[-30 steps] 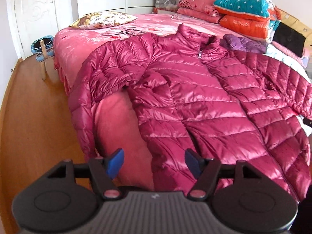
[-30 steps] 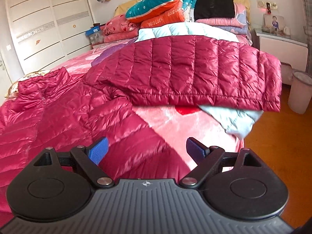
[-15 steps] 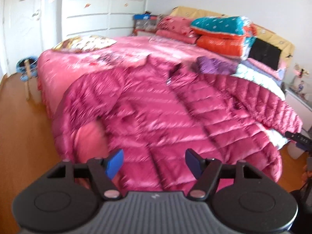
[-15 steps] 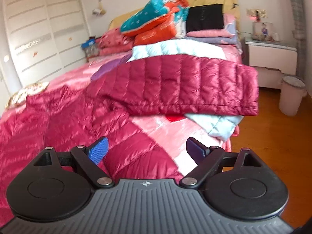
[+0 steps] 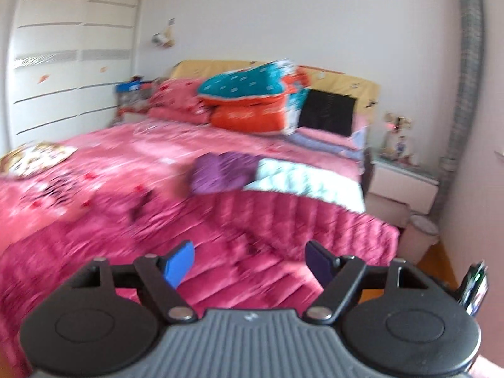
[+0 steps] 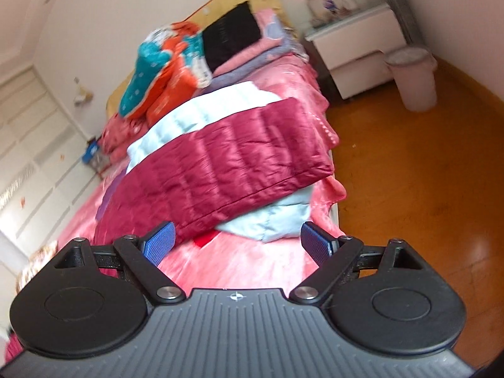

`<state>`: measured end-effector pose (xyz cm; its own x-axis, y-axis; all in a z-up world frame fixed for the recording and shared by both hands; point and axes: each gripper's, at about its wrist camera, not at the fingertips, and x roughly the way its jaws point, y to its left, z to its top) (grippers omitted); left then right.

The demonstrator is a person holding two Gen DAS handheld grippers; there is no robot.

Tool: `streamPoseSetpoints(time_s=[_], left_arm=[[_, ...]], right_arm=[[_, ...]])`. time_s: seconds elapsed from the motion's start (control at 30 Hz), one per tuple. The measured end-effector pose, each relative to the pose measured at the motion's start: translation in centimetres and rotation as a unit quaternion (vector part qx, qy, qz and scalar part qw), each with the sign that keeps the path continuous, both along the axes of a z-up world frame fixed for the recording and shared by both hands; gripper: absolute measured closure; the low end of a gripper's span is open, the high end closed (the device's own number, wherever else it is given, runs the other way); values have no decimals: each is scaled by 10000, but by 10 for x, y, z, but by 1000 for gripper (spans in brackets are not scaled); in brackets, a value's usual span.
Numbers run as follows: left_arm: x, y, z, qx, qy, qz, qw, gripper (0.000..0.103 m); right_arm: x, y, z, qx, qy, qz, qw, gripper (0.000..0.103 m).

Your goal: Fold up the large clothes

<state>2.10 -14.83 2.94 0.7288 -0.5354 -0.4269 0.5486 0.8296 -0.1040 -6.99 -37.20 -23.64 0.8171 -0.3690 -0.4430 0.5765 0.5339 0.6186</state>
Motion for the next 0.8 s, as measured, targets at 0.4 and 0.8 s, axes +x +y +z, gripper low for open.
streamPoseSetpoints(time_s=[0.4,0.8], left_arm=[[57,-115,-16,-346,159,-375,9986,23],[122,-73,-80,179,529,541,9970,23]], right_arm=[[-14,-80,-60,1504,-951,-444,9830,0],[41,-133,-108,2231,-1262,-550,9650,0]])
